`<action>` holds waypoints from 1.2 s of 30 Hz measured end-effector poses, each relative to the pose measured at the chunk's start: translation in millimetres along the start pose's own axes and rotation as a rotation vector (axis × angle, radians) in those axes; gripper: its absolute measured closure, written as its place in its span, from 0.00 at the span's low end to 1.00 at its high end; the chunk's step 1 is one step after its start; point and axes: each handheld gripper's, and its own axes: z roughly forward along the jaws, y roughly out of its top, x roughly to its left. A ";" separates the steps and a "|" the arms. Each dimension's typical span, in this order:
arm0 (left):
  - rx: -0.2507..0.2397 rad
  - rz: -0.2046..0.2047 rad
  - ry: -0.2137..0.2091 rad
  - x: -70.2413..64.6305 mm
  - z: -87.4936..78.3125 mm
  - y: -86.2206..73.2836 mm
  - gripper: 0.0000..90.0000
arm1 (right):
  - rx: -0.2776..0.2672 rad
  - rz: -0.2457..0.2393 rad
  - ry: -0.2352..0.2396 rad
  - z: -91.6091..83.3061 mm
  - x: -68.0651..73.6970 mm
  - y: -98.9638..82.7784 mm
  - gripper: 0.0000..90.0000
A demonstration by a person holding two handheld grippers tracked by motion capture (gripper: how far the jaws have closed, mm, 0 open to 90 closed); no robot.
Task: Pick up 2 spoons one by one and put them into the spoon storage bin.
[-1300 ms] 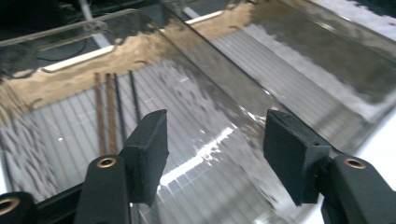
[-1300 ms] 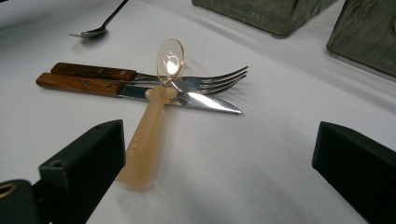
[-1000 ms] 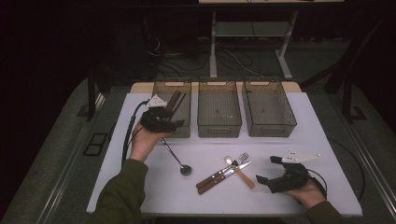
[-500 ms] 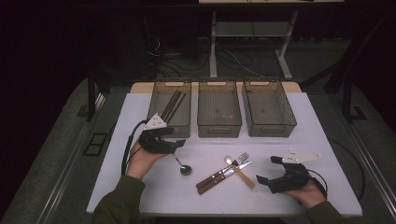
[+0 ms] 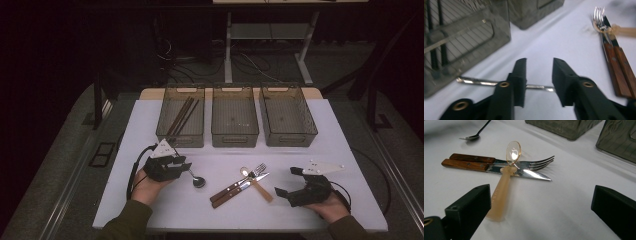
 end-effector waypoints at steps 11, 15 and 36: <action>0.059 0.051 0.014 2.5 9.3 -0.9 0.99 | 0.006 -0.004 0.004 1.1 0.2 -0.5 0.03; 0.094 0.078 0.024 4.9 17.9 1.3 0.99 | 0.010 -0.008 0.001 2.0 -0.1 -0.3 0.03; 0.180 0.096 0.062 18.5 41.8 3.8 0.99 | 0.019 -0.006 -0.003 3.3 -0.5 -0.7 0.03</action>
